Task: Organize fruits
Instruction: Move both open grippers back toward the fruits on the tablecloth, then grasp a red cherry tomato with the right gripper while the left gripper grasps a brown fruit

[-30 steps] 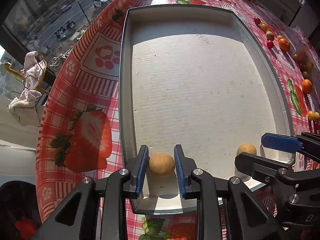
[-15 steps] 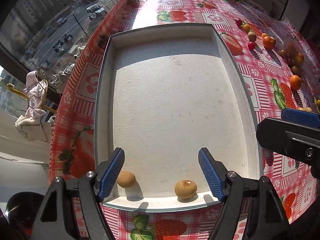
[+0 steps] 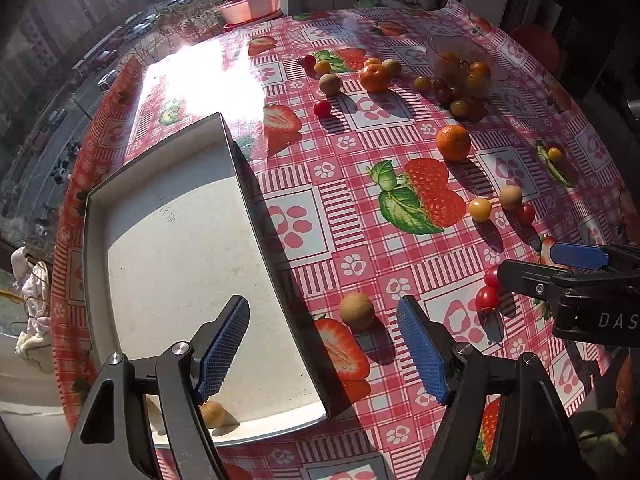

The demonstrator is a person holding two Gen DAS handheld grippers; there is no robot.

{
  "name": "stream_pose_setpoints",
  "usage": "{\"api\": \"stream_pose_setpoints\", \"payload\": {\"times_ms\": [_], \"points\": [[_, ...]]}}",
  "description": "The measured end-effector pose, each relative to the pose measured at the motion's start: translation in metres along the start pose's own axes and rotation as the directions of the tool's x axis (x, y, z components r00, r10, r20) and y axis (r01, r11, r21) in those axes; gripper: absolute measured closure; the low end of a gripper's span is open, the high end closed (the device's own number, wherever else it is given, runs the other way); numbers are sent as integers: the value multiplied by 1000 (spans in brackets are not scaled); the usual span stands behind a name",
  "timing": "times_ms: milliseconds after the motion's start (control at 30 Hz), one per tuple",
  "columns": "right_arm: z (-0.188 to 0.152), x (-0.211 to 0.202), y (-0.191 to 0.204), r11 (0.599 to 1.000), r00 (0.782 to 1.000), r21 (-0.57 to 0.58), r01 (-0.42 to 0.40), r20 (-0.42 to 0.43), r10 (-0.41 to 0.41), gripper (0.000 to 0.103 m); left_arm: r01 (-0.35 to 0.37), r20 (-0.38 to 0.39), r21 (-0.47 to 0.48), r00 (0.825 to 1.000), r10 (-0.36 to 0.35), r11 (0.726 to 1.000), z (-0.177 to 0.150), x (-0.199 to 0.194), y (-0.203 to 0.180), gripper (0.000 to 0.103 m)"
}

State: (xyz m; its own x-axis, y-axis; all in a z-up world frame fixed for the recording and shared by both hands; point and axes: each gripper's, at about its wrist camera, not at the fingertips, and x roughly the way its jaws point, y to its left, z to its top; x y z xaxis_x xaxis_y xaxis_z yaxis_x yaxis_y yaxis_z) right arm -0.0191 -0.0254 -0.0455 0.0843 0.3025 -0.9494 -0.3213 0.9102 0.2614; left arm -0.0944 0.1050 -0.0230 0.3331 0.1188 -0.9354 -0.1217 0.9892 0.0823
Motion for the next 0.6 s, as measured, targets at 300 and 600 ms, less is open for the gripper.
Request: {"api": "stream_pose_setpoints", "payload": {"times_ms": [300, 600], "points": [[0, 5, -64, 993, 997, 100, 70, -15, -69, 16, -17, -35, 50, 999, 19, 999, 13, 29, -26, 26], [22, 19, -73, 993, 995, 68, 98, -7, -98, 16, -26, -105, 23, 994, 29, 999, 11, 58, -29, 26]]}}
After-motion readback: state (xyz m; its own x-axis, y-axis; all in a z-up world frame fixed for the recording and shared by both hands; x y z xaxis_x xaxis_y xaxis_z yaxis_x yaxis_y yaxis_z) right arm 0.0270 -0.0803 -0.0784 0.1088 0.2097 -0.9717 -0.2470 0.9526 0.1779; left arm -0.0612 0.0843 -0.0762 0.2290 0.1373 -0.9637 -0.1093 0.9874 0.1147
